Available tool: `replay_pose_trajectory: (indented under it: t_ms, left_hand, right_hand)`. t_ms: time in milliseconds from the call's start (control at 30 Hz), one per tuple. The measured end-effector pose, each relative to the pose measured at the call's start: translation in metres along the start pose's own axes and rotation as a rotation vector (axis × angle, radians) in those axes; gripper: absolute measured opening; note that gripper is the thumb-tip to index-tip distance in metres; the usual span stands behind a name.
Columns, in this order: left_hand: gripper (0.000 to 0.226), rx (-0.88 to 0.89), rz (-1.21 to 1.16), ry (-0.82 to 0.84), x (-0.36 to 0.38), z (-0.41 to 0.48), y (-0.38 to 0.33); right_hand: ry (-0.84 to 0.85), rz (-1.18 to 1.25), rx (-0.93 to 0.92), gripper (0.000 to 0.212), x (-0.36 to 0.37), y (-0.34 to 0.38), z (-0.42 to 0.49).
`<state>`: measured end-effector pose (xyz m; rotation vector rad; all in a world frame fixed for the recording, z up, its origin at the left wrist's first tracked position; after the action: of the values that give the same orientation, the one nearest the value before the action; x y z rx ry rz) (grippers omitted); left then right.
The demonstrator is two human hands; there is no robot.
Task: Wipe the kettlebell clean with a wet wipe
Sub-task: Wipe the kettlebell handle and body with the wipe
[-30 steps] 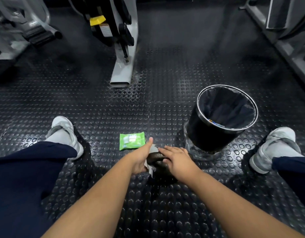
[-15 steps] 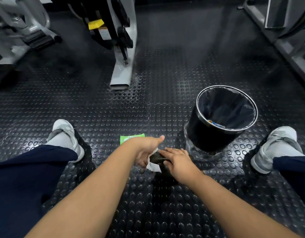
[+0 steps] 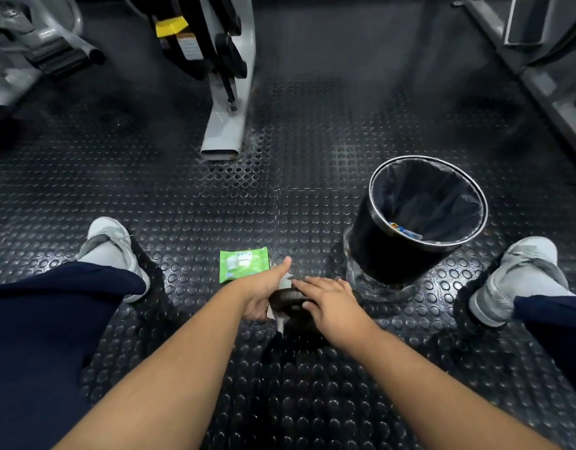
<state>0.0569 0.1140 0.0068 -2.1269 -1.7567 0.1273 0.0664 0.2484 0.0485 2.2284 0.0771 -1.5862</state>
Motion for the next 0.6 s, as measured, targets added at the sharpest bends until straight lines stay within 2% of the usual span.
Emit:
replay_pose_trajectory:
  t_ms: [100,233,367,467,600]
  left_hand:
    - [0.09,0.026,-0.06,0.012,-0.001,-0.001,0.004]
    - [0.078,0.02,0.04,0.045,0.0,-0.019,-0.004]
    - [0.086,-0.049,0.188,0.143,0.0,-0.048,-0.024]
    - [0.095,-0.095,0.288,0.131,0.002,-0.063,-0.036]
    - [0.098,-0.118,0.277,0.069,0.002,-0.052,-0.033]
  right_hand:
    - [0.016,0.018,0.002,0.051,-0.001,0.0,-0.001]
    - [0.048,0.049,0.009,0.052,-0.003,-0.001,-0.001]
    - [0.063,0.05,0.006,0.051,-0.005,0.0,0.001]
    - [0.06,0.033,0.011,0.051,-0.006,0.002,0.001]
    - [0.05,0.039,0.023,0.051,-0.005,0.001,0.0]
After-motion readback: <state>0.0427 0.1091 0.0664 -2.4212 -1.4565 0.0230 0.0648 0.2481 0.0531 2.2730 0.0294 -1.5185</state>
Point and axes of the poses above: each hand's wrist, its own z-axis towards the middle knuckle, its own x-axis out of the palm, y = z × x, the point moved 8 cm from there along z, towards the middle knuckle, and after that the axes turned 12 degrees about -z, right-handed, at the moved point
